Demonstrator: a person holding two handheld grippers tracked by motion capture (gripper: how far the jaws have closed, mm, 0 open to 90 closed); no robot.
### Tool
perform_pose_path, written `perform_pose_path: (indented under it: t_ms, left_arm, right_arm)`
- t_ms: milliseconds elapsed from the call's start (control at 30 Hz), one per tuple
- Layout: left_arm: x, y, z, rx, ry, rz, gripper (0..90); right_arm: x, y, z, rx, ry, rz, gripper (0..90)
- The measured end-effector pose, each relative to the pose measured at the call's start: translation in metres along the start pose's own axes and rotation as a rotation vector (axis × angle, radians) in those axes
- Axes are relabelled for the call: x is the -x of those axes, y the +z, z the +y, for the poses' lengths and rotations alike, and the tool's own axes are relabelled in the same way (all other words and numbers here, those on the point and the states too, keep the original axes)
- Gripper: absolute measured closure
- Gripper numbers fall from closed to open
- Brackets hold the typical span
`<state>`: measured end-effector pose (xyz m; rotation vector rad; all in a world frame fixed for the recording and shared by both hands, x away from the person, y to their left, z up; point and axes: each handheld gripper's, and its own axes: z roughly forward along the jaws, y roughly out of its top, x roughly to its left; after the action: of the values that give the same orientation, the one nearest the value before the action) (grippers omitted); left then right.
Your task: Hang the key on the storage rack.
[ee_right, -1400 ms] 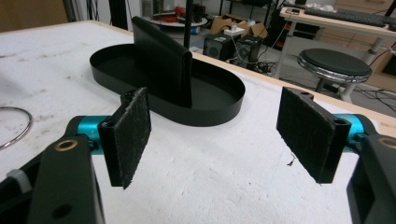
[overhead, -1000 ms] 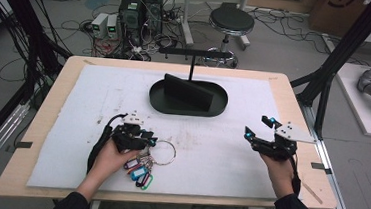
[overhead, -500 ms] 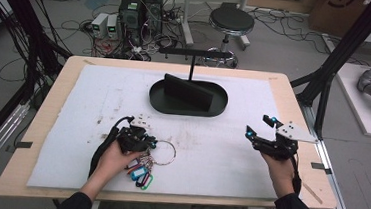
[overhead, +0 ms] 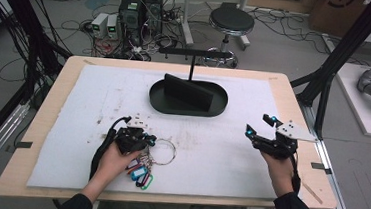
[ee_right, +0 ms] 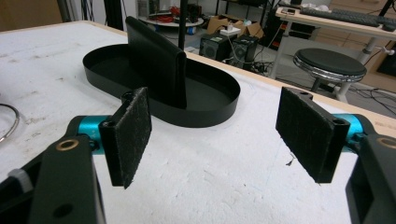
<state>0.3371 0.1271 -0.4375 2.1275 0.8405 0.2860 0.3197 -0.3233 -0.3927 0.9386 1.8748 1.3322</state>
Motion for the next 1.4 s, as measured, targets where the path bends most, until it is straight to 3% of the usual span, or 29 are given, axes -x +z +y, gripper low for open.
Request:
perform_pose_path:
  t_ms: [367,633,767,933,1400]
  left_arm:
    - [0.007,-0.028,0.005,0.142,0.066,-0.006,86.3]
    - [0.021,-0.045,0.001,0.202,0.118,-0.038,86.2]
    - [0.027,-0.050,-0.001,0.214,0.152,-0.052,86.2]
    - [0.031,-0.053,-0.002,0.223,0.162,-0.076,86.0]
    - [0.029,-0.049,-0.003,0.178,0.180,-0.147,81.9]
  right_arm:
    - [-0.001,0.005,0.001,0.005,0.009,0.008,27.0]
    - [-0.004,0.010,0.003,0.004,0.009,0.018,27.0]
    - [-0.005,0.012,0.003,0.007,0.008,0.019,27.0]
    - [-0.006,0.013,0.004,0.009,0.010,0.025,27.1]
    - [-0.007,0.013,0.004,0.008,0.003,0.027,27.0]
